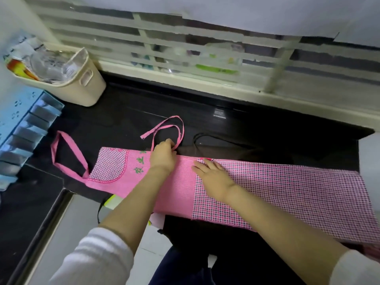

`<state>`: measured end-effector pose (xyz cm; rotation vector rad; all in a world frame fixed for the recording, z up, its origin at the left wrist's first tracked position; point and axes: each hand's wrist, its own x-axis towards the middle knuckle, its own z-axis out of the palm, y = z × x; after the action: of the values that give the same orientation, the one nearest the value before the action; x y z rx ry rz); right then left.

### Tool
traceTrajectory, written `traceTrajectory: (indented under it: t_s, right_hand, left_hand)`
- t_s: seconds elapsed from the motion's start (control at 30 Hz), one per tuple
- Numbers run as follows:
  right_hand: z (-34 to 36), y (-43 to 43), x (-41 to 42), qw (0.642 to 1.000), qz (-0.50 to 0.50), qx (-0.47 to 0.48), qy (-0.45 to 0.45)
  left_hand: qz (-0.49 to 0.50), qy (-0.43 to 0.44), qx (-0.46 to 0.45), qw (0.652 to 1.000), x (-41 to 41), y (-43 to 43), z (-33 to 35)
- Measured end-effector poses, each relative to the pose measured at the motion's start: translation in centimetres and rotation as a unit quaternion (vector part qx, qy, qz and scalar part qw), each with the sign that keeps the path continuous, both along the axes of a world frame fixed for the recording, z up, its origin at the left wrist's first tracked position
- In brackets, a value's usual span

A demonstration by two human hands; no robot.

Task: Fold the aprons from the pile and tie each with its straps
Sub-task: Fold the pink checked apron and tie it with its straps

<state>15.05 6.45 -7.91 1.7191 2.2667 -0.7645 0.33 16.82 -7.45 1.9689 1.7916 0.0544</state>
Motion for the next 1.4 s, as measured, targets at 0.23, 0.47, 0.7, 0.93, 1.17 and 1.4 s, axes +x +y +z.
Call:
traceTrajectory:
  t_s: [0.23,0.47,0.7,0.93,1.17,1.4]
  right_hand:
    - [-0.9,-0.6,-0.6,1.000,-0.009,0.012,-0.028]
    - [-1.0,-0.7,-0.7,0.998,0.009,0.008,-0.068]
    - [-0.7,-0.5,-0.4,0.997,0.026,-0.003,-0.072]
    - [-0.7,-0.6,-0.7,0.995,0.034,0.000,-0.091]
    - [-0.7,-0.6,-1.2,0.991,0.048,0.006,-0.128]
    - [-0.4,0.3,-1.8,0.991,0.037,0.078,-0.107]
  left_hand:
    - [0.045,-0.080,0.064,0.994,-1.3,0.6,1.4]
    - [0.064,-0.189,0.145,0.969,-2.4,-1.2,3.0]
    - [0.230,-0.376,0.142,0.886,-3.1,-5.6,4.1]
    - [0.329,-0.308,0.072,0.890,-7.4,-13.8,0.0]
    - [0.384,-0.275,0.029,0.881,-9.4,-18.9,-1.4]
    - [0.414,-0.090,-0.046,0.905,-12.1,-21.9,-1.6]
